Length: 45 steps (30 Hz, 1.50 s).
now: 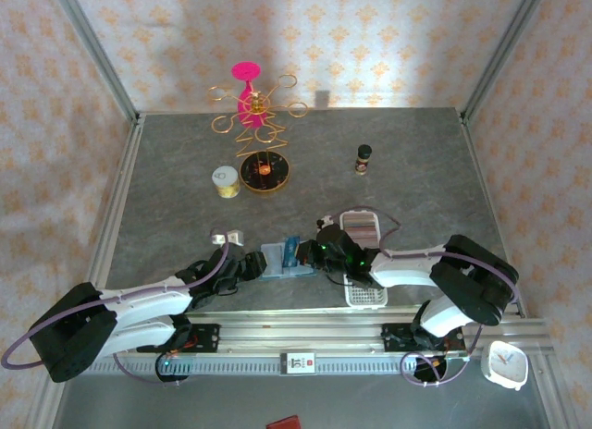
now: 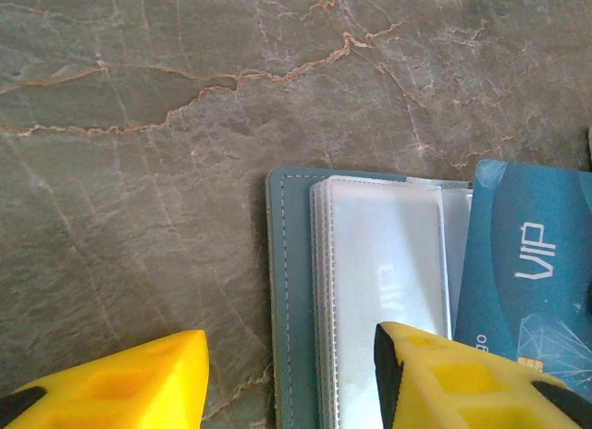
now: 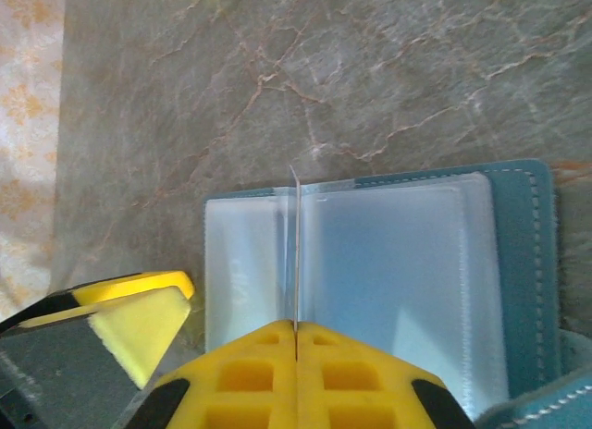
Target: Put the credit cards into the card holder
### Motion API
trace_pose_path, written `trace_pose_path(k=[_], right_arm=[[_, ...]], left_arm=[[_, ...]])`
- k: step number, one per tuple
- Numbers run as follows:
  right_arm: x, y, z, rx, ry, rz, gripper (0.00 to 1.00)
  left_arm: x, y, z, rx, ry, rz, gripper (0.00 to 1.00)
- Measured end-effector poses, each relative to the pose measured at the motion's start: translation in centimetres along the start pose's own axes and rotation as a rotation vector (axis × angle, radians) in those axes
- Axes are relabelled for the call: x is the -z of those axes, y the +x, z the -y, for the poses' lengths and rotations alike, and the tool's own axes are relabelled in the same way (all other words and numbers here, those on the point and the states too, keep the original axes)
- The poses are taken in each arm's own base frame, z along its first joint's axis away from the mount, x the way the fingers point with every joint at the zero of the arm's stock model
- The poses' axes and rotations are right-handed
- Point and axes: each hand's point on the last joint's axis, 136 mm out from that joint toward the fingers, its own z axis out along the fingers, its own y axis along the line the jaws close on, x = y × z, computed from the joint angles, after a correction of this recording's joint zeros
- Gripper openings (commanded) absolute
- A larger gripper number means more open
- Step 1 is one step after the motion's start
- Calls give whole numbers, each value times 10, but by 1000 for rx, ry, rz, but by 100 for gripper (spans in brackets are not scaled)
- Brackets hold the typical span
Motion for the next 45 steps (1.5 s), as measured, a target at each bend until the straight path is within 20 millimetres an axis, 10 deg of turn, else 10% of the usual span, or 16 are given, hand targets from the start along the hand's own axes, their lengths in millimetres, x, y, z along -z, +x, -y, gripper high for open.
trace_pose_path(k=[45], right_arm=[[-9, 11, 2, -83, -50, -36, 0]], left_arm=[[0, 0, 0, 1, 0, -1, 47]])
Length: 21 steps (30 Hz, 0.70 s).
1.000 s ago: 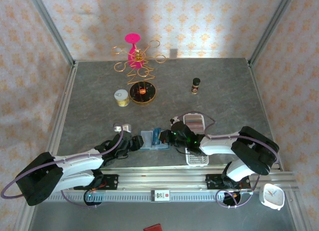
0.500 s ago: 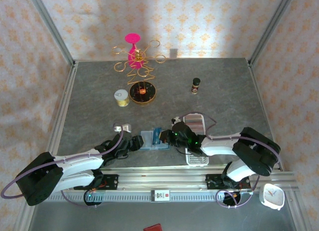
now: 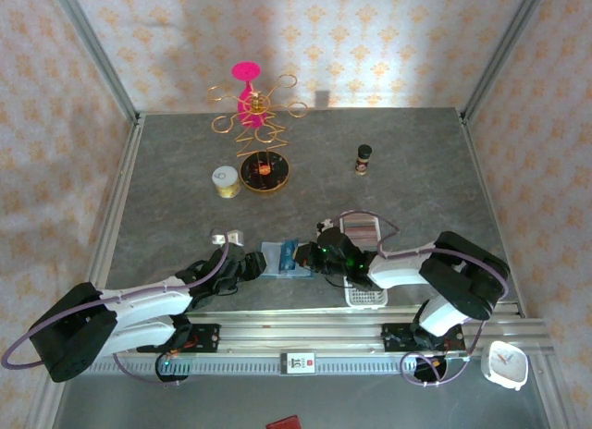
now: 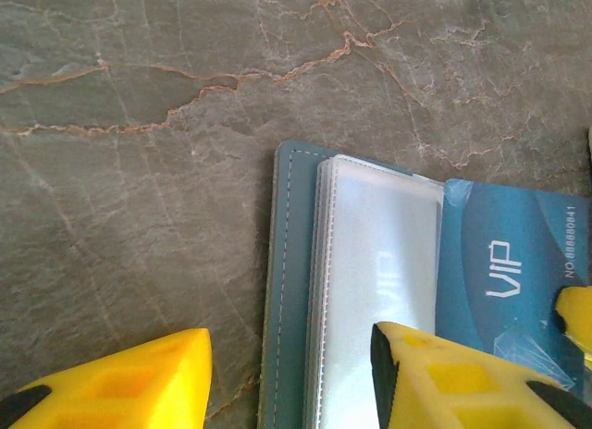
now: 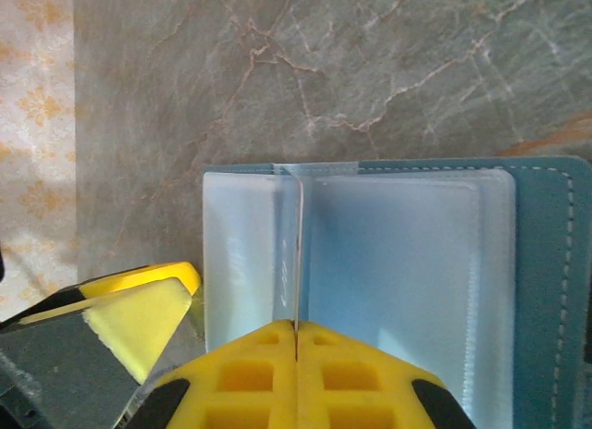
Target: Put the credit cards into the card holder
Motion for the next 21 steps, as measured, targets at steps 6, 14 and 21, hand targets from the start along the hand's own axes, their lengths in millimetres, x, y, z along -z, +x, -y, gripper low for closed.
trace_pose_path(k=[6, 14, 21], right_arm=[[-4, 4, 7, -20, 18, -13, 0], [-8, 11, 1, -8, 18, -39, 0], [-10, 16, -4, 16, 33, -61, 0]], left_arm=[[0, 0, 0, 0, 0, 0, 46], [-1, 0, -1, 0, -3, 0, 44], [-3, 1, -1, -1, -5, -2, 43]])
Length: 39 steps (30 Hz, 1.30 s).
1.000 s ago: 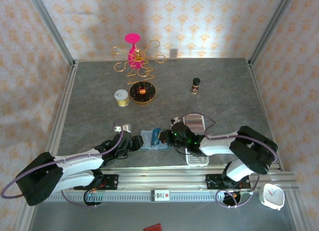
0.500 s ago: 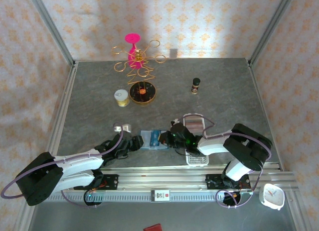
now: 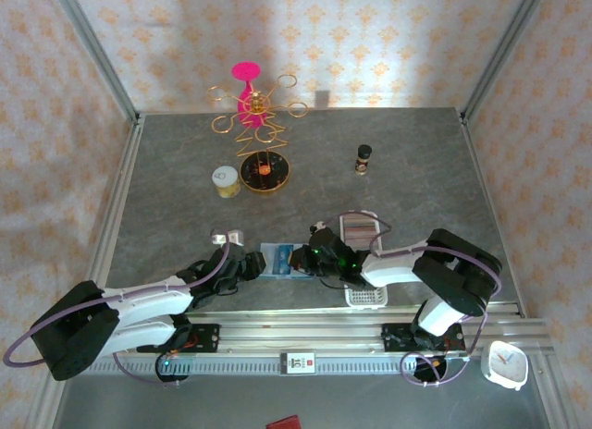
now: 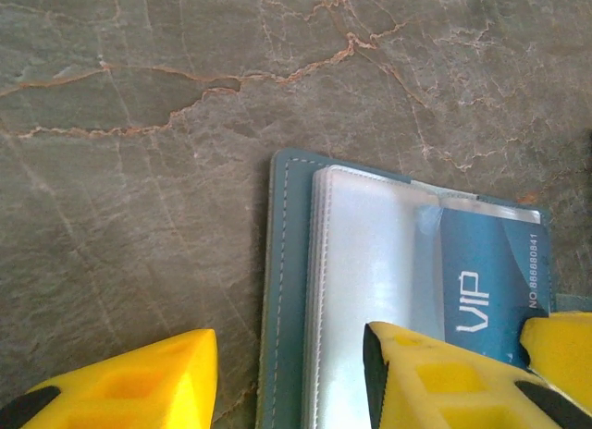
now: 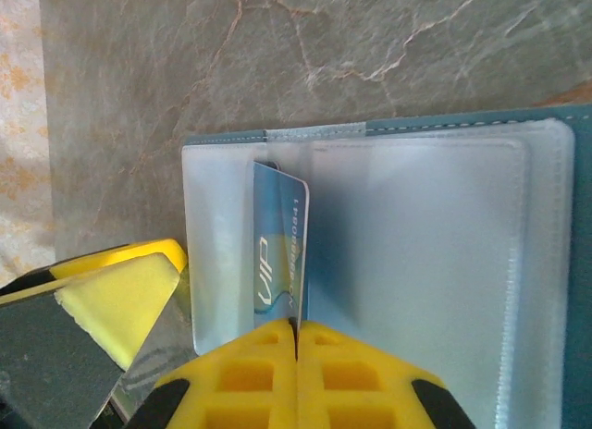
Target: Put the credit cards into the card holder
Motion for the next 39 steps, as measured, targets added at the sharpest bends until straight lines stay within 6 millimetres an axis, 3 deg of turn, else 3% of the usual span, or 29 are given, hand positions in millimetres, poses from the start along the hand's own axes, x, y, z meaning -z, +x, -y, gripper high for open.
trace_pose_path(k=[15, 27, 28, 31, 39], right_arm=[[-22, -6, -16, 66, 28, -22, 0], [-22, -9, -11, 139, 98, -29, 21], [-22, -9, -7, 142, 112, -29, 21], [-21, -9, -2, 157, 140, -26, 9], [-29, -11, -4, 160, 152, -34, 8]], left_arm=[[-5, 1, 2, -6, 5, 4, 41], [-7, 0, 5, -16, 9, 20, 40], [-7, 0, 6, -16, 10, 21, 39], [-8, 0, 5, -16, 10, 20, 38], [-11, 0, 7, -18, 3, 15, 36]])
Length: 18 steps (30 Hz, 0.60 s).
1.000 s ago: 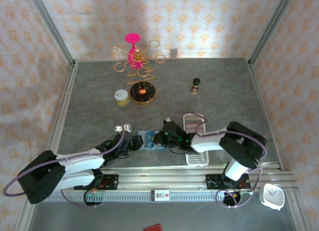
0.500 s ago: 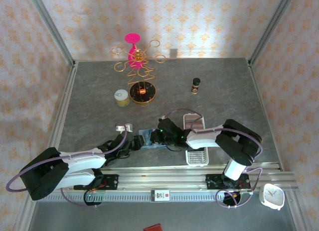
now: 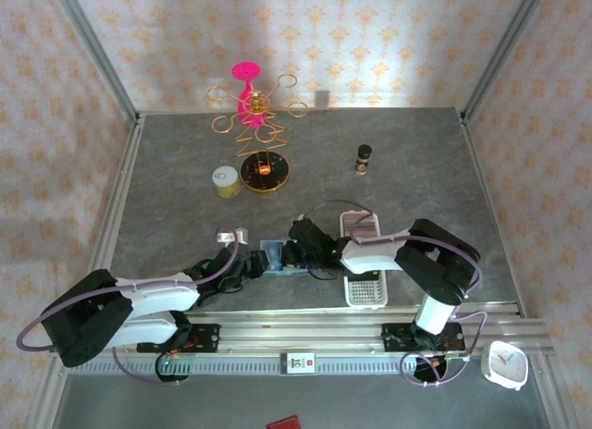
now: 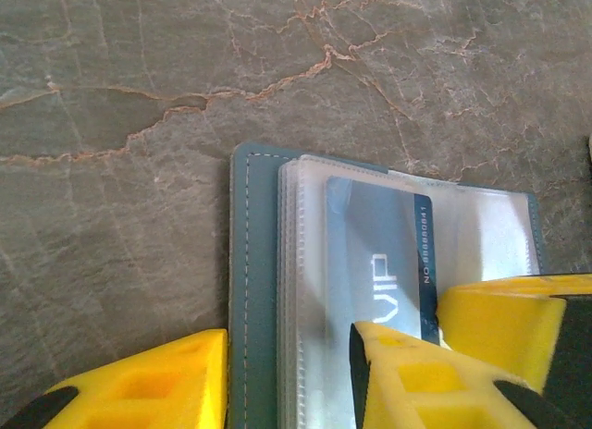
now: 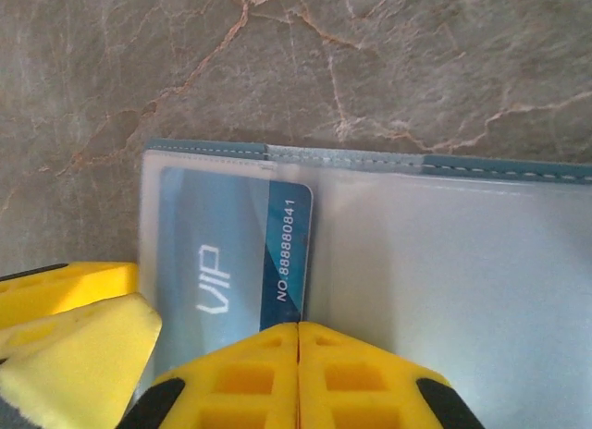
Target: Put the credit cards into the card holder
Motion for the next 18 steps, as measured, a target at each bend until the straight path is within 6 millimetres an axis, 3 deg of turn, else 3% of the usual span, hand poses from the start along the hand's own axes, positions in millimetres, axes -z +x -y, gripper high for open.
trace_pose_path(k=[12, 18], right_arm=[[2, -3, -6, 5, -23, 8, 15], [30, -12, -6, 1, -2, 79, 28]], left_arm=[[-2, -1, 3, 2, 12, 4, 36], [-3, -1, 4, 3, 16, 6, 35]])
